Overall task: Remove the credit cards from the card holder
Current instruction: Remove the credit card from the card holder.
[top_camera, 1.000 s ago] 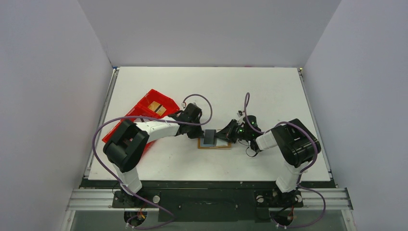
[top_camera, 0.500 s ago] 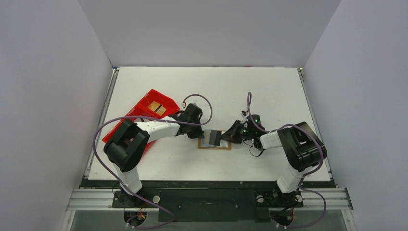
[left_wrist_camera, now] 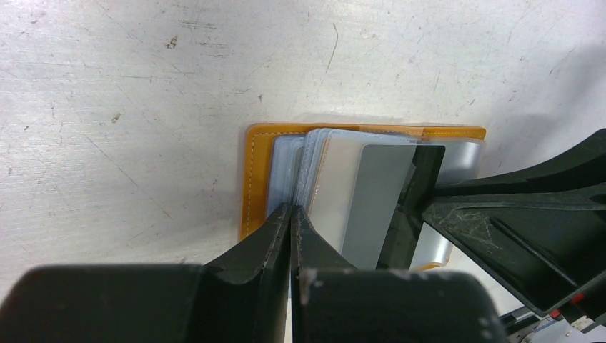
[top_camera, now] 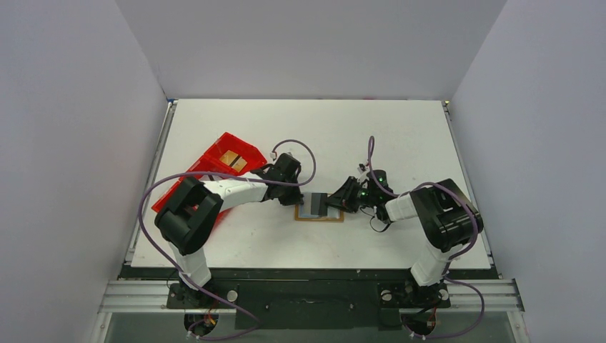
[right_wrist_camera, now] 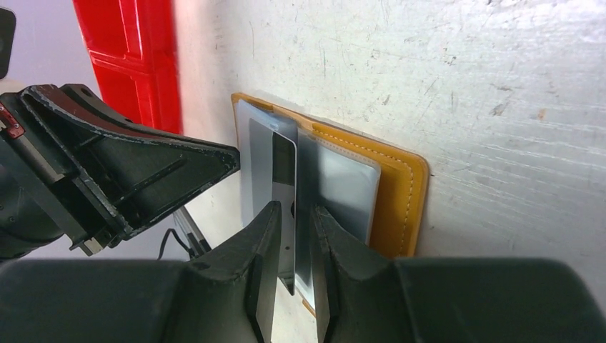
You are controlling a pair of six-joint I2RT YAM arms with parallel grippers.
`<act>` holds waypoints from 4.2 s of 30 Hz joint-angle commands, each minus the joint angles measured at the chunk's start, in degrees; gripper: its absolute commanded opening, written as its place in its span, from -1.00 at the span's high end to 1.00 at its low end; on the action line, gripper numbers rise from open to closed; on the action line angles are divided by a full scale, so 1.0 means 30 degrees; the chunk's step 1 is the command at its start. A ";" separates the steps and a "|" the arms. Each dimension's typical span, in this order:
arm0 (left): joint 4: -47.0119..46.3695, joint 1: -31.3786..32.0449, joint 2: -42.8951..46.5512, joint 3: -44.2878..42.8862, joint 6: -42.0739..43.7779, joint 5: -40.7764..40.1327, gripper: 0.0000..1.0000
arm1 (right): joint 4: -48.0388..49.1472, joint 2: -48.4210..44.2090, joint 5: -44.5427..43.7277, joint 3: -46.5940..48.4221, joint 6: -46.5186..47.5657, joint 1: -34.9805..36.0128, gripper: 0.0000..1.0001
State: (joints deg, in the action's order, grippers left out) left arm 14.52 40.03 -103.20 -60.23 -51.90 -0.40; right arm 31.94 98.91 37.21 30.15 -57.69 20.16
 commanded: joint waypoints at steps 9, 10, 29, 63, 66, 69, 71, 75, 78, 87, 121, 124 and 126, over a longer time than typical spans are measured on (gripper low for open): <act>0.2032 0.0263 -0.1542 0.0575 0.0546 -0.0880 1.00 | 0.2213 0.0911 0.0102 0.0128 -0.0897 0.0629 0.68; 0.2053 0.0271 -0.1530 0.0569 0.0543 -0.0900 1.00 | 0.2184 0.0870 0.0090 0.0107 -0.0867 0.0601 0.70; 0.2046 0.0279 -0.1340 0.0858 0.0423 -0.1268 1.00 | -0.2143 -0.1043 -0.1224 -0.0312 0.2017 -0.0697 1.00; 0.2557 -0.0839 0.2819 -0.1585 0.2969 -0.0081 0.46 | -0.7342 -0.5699 -0.1068 0.3011 0.2189 -0.0968 1.00; 0.1346 -0.1946 0.4339 -0.0739 0.3318 0.2271 0.28 | -0.6893 -0.5849 -0.0837 0.3604 0.1464 -0.0688 1.00; 0.0079 -0.2777 0.5589 0.0138 0.3294 0.4057 0.21 | -0.6658 -0.5921 -0.0637 0.4107 0.1031 -0.0404 1.00; -0.0806 -0.3336 0.6368 0.0760 0.2995 0.5356 0.20 | -0.6469 -0.5918 -0.0459 0.4471 0.0732 -0.0208 1.00; -0.2488 -0.4231 0.7502 0.1944 0.2265 0.7585 0.17 | -0.5147 -0.5740 0.0140 0.4878 -0.0493 0.0172 1.00; -0.3852 -0.4573 0.8045 0.2511 0.1765 0.8917 0.07 | -0.4249 -0.5627 0.0626 0.5063 -0.1208 0.0710 1.00; -0.7792 -0.5153 0.8300 0.3885 -0.0420 1.1614 0.06 | -0.0403 -0.5078 0.1466 0.5186 -0.3989 0.2341 1.00; -0.8351 -0.5610 0.8914 0.4794 -0.1451 1.1823 1.00 | -0.5619 -0.6390 -0.2099 0.5971 -0.0136 0.3181 -0.68; -0.6427 -0.5587 0.9426 0.4355 -0.0608 1.0768 1.00 | -0.7616 -0.7017 -0.3600 0.6321 0.0933 0.3180 -0.77; -0.4739 -0.5602 0.9920 0.3925 0.0021 0.9781 1.00 | -0.8669 -0.7319 -0.4305 0.6505 0.1398 0.3185 -0.77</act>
State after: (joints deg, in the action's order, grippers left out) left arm -8.84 23.18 -77.45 -44.23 -57.23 34.85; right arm 13.39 80.88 31.66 46.22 -59.61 29.39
